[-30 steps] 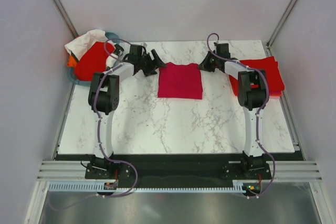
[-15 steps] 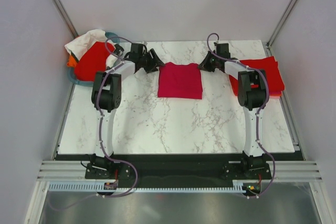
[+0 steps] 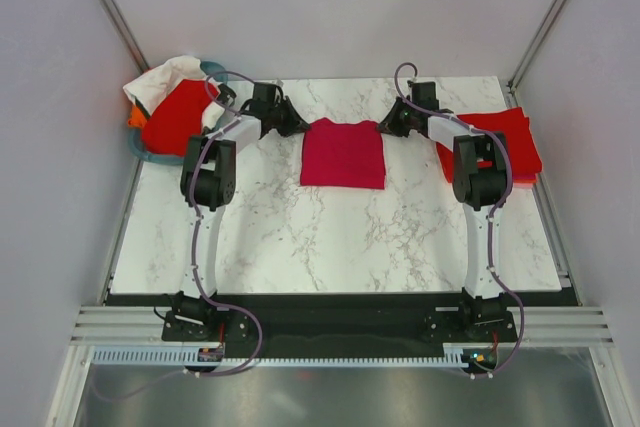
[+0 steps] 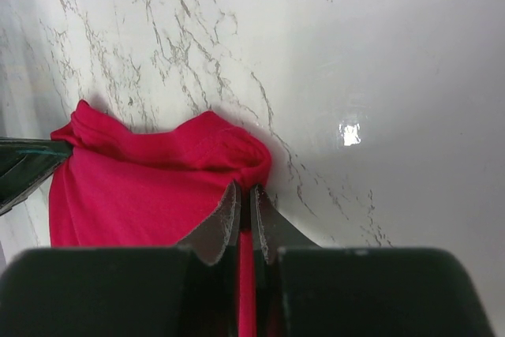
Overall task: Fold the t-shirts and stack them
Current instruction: Neatly place the folded tshirt to the corner
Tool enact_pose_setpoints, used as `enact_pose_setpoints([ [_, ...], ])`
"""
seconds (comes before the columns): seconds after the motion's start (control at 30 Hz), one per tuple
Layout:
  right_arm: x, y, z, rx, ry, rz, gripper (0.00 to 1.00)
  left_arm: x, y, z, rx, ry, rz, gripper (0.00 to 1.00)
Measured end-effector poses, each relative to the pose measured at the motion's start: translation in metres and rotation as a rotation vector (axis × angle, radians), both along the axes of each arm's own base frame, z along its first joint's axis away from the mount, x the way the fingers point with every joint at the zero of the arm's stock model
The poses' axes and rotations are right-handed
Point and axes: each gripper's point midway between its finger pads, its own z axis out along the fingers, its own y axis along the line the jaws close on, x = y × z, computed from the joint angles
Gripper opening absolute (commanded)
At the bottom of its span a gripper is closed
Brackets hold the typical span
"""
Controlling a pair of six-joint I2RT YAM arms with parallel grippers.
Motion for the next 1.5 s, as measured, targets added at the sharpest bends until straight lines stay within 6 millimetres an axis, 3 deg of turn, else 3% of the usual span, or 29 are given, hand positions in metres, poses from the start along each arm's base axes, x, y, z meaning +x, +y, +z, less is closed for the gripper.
enact_pose_setpoints([
  [0.27, -0.004, 0.002, 0.001, 0.024, 0.016, 0.007, 0.00, -0.013, 0.004, 0.003, 0.011, 0.010, -0.002, 0.02],
  [0.43, -0.022, -0.001, 0.011, 0.036, 0.034, 0.012, 0.00, -0.027, 0.005, 0.022, 0.010, 0.000, -0.008, 0.02],
  [0.7, -0.049, -0.005, 0.065, 0.057, -0.033, 0.021, 0.00, -0.055, -0.001, 0.083, -0.036, -0.095, -0.049, 0.02],
  [1.07, -0.083, -0.029, 0.110, 0.064, -0.082, -0.019, 0.00, -0.089, -0.022, 0.128, -0.076, -0.173, -0.104, 0.02],
  [1.2, -0.092, -0.059, 0.150, 0.061, -0.118, -0.084, 0.00, -0.109, -0.055, 0.165, -0.098, -0.242, -0.158, 0.02],
  [1.5, -0.126, -0.188, 0.269, 0.038, -0.308, -0.369, 0.00, -0.183, -0.185, 0.264, -0.231, -0.396, -0.345, 0.02],
])
